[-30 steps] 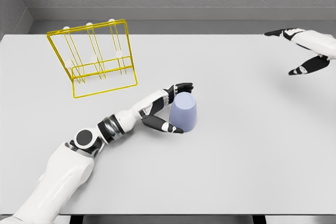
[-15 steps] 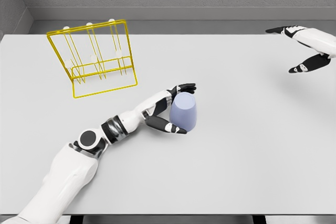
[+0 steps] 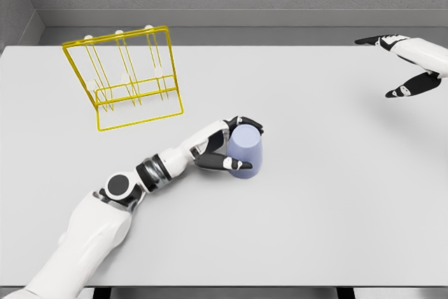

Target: Place the cup on the cup holder with both arms

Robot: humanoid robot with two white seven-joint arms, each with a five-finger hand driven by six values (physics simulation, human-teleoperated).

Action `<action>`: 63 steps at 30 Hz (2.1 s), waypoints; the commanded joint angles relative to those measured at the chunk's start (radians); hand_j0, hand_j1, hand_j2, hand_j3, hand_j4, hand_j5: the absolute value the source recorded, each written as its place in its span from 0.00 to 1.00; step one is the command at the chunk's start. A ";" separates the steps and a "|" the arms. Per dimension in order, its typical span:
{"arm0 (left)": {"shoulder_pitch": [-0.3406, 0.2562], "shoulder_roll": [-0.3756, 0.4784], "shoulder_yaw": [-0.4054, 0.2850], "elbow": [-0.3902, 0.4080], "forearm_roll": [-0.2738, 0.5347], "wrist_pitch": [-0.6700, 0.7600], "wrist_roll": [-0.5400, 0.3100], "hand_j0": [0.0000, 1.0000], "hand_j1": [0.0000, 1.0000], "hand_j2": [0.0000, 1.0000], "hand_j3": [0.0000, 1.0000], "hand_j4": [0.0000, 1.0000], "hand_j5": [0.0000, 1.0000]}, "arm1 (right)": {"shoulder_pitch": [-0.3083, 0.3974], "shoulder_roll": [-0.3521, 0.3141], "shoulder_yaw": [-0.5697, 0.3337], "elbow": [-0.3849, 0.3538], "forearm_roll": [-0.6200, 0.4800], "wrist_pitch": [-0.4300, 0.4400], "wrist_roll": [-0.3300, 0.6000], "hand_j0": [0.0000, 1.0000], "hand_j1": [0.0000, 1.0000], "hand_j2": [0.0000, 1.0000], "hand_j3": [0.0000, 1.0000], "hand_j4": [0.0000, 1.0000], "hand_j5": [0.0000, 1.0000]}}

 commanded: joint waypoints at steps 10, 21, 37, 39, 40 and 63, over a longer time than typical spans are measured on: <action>0.035 0.016 0.012 -0.129 0.021 0.000 -0.001 0.40 0.40 0.40 0.40 0.40 0.40 | 0.000 0.002 -0.001 0.000 -0.007 0.002 0.000 1.00 1.00 1.00 1.00 1.00 1.00; 0.075 0.209 0.066 -0.301 0.187 0.008 -0.001 0.40 0.40 0.40 0.40 0.40 0.40 | 0.000 0.002 -0.002 -0.002 -0.007 0.002 -0.002 1.00 1.00 1.00 1.00 1.00 1.00; 0.063 0.525 0.155 -0.436 0.449 0.011 -0.001 0.40 0.40 0.40 0.40 0.40 0.40 | 0.002 -0.002 -0.001 0.000 -0.007 0.002 -0.004 1.00 1.00 1.00 1.00 1.00 1.00; 0.051 0.539 0.153 -0.436 0.477 0.011 -0.001 0.40 0.40 0.40 0.40 0.40 0.40 | 0.002 -0.003 -0.001 0.000 -0.007 0.002 -0.002 1.00 1.00 1.00 1.00 1.00 1.00; 0.040 0.548 0.153 -0.436 0.483 0.011 -0.001 0.40 0.40 0.40 0.40 0.40 0.40 | 0.002 -0.003 -0.001 0.000 -0.007 0.002 -0.002 1.00 1.00 1.00 1.00 1.00 1.00; -0.117 0.561 0.142 -0.273 0.481 0.059 -0.001 0.41 0.41 0.41 0.41 0.41 0.41 | 0.002 -0.005 -0.001 0.011 -0.007 0.002 -0.002 1.00 1.00 1.00 1.00 1.00 1.00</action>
